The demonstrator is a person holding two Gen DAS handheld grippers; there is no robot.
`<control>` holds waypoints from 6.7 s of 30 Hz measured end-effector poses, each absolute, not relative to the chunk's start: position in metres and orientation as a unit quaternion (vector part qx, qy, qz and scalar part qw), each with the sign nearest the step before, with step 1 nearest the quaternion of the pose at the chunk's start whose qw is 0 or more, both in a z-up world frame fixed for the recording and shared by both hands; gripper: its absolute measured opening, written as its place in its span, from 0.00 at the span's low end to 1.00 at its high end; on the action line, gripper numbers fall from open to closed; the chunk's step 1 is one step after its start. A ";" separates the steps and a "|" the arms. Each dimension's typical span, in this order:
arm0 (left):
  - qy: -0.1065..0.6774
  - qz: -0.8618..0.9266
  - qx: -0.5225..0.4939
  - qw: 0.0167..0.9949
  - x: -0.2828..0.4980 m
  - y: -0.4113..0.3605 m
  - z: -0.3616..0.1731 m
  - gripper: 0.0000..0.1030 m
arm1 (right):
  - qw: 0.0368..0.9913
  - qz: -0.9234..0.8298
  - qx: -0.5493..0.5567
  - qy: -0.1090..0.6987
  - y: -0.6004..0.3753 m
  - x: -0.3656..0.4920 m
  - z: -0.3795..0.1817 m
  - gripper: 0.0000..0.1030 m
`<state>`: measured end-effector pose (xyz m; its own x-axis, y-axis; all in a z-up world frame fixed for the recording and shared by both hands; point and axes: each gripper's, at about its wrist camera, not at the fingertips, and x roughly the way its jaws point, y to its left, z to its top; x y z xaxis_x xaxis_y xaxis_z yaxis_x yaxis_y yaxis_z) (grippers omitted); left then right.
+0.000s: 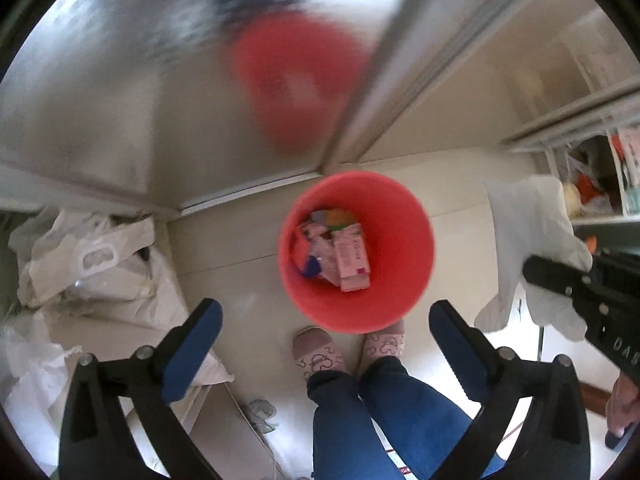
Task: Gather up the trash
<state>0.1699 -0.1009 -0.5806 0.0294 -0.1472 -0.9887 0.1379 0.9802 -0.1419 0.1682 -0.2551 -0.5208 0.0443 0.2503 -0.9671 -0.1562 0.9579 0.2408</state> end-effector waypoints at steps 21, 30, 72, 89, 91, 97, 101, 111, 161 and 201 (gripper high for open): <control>0.690 -0.075 -0.017 0.720 0.148 -0.067 -0.564 0.99 | 0.726 0.147 -0.022 0.672 -0.220 0.160 -0.521 0.77; 0.669 -0.070 -0.029 0.740 0.133 -0.074 -0.446 0.99 | 0.745 0.153 -0.035 0.648 -0.232 0.150 -0.413 0.96; 0.553 0.028 -0.027 0.832 0.272 0.096 -0.105 0.99 | 0.839 0.238 -0.118 0.475 -0.093 0.308 -0.073 1.00; 0.629 -0.064 0.046 0.774 0.369 0.138 -0.175 0.99 | 0.803 0.171 -0.098 0.563 -0.058 0.386 -0.132 1.00; 0.631 -0.074 0.058 0.770 0.371 0.136 -0.182 0.99 | 0.800 0.167 -0.099 0.568 -0.056 0.389 -0.136 1.00; 0.634 -0.102 0.057 0.765 0.381 0.132 -0.191 0.86 | 0.793 0.151 -0.096 0.583 -0.060 0.393 -0.142 1.00; 0.634 -0.119 0.056 0.762 0.393 0.130 -0.194 0.72 | 0.793 0.143 -0.094 0.585 -0.060 0.396 -0.139 1.00; 0.622 -0.147 0.059 0.767 0.405 0.117 -0.193 0.17 | 0.796 0.125 -0.083 0.586 -0.066 0.401 -0.140 1.00; 0.622 0.027 -0.141 0.770 0.328 0.254 -0.191 0.00 | 0.664 0.364 -0.334 0.562 0.114 0.444 -0.171 1.00; 0.607 -0.114 -0.043 0.785 0.391 0.144 -0.157 0.62 | 0.765 0.260 -0.174 0.563 0.040 0.441 -0.143 0.32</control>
